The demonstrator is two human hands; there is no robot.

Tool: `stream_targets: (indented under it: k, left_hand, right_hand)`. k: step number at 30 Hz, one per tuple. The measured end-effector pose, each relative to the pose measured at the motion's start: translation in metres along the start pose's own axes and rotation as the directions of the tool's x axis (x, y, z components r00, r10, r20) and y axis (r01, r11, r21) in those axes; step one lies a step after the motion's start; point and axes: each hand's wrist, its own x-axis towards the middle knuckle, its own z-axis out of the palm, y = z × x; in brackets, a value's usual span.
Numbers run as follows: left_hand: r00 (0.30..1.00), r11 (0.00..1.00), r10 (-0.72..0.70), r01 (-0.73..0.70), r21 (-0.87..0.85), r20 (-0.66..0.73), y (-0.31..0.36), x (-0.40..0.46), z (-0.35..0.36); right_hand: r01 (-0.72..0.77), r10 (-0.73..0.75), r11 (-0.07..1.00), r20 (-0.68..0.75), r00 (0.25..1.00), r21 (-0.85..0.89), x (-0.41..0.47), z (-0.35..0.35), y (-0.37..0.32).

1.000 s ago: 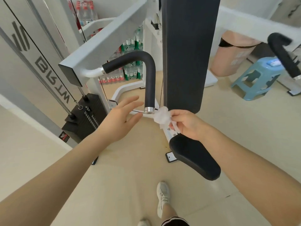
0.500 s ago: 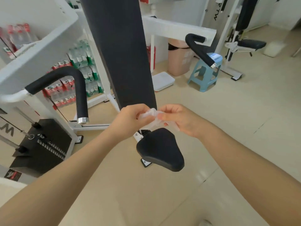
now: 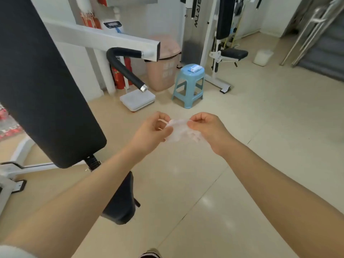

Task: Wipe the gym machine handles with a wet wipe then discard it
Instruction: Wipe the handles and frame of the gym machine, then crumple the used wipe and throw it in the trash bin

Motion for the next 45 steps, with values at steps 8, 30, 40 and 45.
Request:
stream_targets:
  k: [8, 30, 40, 45]
  left_hand:
    - [0.988, 0.982, 0.121, -0.134, 0.136, 0.097, 0.017, 0.162, 0.106]
    - [0.972, 0.945, -0.223, 0.194, -0.264, -0.081, 0.025, 0.731, 0.115]
    - [0.911, 0.874, -0.370, 0.276, -0.399, -0.180, 0.020, 0.967, 0.013]
    - [0.918, 0.941, -0.317, 0.273, -0.200, -0.239, -0.011, 1.057, -0.039]
  right_hand:
    - [-0.058, 0.059, 0.998, -0.125, 0.990, 0.005, 0.124, -0.109, 0.016]
    - [0.177, -0.138, 0.973, 0.237, 0.962, -0.149, 0.679, -0.244, -0.037]
    - [0.212, -0.092, 0.950, 0.440, 0.893, -0.231, 0.968, -0.198, -0.095]
    - [0.118, -0.027, 0.969, 0.384, 0.923, -0.215, 1.083, -0.149, -0.096]
